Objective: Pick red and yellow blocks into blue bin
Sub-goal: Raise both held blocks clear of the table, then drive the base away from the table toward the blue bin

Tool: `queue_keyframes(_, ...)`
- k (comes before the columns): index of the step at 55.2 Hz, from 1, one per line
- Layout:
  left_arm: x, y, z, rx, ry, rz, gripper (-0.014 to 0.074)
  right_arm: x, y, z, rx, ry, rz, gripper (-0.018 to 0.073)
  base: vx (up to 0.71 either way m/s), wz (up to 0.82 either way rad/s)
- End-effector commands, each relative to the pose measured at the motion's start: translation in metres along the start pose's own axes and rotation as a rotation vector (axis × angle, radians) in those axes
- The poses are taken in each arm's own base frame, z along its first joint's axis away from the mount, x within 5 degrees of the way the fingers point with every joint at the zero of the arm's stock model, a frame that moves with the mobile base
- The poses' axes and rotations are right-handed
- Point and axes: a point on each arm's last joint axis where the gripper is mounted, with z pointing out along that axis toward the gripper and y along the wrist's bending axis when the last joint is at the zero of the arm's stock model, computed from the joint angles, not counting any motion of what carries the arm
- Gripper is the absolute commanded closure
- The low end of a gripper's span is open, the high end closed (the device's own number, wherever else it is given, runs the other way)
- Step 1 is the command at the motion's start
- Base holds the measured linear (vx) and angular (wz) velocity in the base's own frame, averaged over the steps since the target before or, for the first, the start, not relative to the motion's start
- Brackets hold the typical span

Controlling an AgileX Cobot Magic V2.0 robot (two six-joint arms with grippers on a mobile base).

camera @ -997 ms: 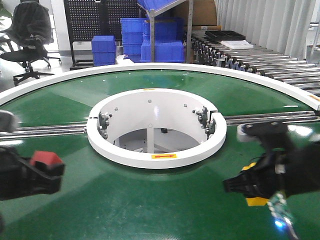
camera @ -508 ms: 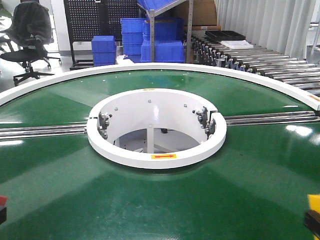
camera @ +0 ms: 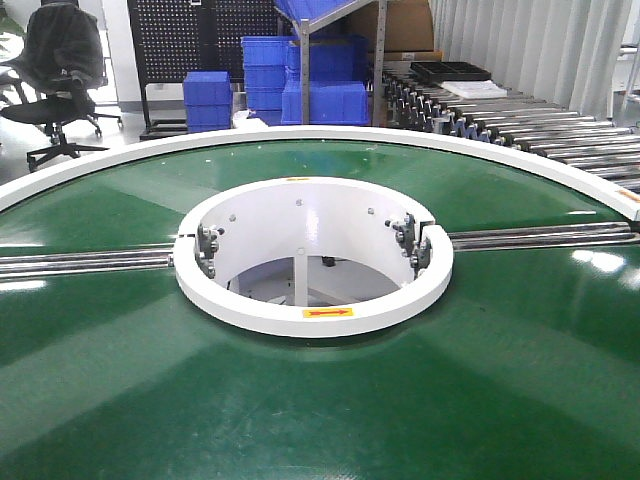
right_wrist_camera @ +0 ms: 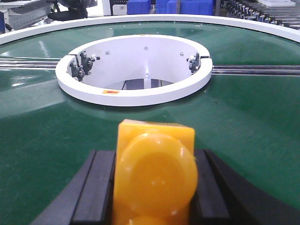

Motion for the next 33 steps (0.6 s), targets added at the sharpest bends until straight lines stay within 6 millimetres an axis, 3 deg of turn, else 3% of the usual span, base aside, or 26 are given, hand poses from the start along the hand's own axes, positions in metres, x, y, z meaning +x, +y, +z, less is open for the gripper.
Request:
queue_keyframes(1, -0.0151, -0.0003, -0.0018, 0.005, -0.097, -0.013, 0.0597, -0.0166, 0.0008, -0.0024, -0.007, -0.102, -0.02, 0.0569, 0.0, 0.0)
queue_keyframes(33, -0.0151, -0.0003, -0.0018, 0.005, -0.097, -0.013, 0.0597, -0.0166, 0.0008, -0.0024, -0.007, -0.102, -0.02, 0.0569, 0.0, 0.0)
